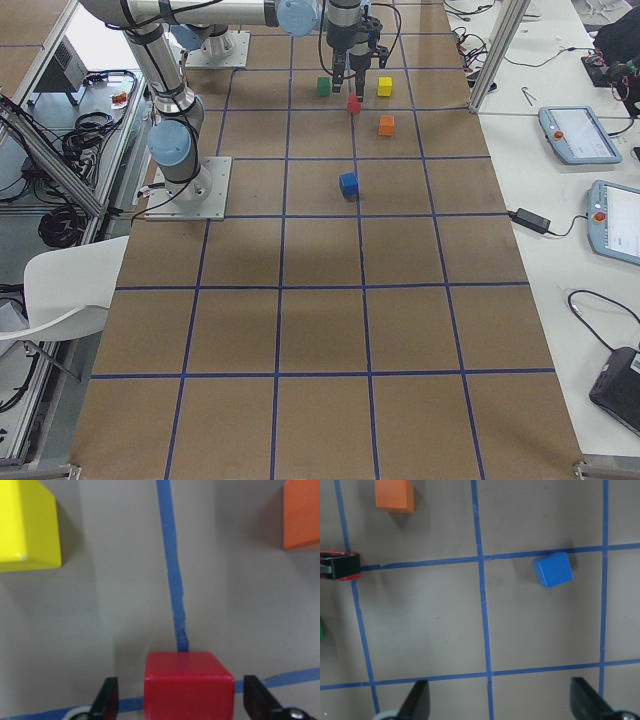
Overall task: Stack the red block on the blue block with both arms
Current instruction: 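Set the red cube down near the yellow cube and retract the left gripper, then reach the right gripper to the red cube and grasp it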
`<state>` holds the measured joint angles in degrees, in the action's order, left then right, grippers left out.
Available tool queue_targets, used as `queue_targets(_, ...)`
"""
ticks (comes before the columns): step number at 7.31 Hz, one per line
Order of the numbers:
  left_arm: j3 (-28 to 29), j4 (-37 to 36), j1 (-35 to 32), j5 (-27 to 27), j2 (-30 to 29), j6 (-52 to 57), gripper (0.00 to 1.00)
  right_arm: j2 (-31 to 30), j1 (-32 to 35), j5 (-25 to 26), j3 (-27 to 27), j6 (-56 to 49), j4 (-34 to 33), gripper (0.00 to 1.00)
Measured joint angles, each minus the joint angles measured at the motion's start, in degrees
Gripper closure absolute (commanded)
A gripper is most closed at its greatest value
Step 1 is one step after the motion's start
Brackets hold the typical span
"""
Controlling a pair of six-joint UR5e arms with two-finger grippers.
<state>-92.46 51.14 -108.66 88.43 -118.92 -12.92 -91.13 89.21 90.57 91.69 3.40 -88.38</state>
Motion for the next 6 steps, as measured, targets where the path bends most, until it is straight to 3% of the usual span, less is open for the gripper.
queue_targets(3,5.76,25.76,12.99,-0.9,12.58,17.2,0.0,2.53,0.11,-0.78,2.75,0.68,-0.97,0.0)
queue_targets(6,6.3,37.82,17.42,-0.1,25.39,22.66,0.0,9.02,2.88,-4.44,3.39,3.13,-12.73,0.0)
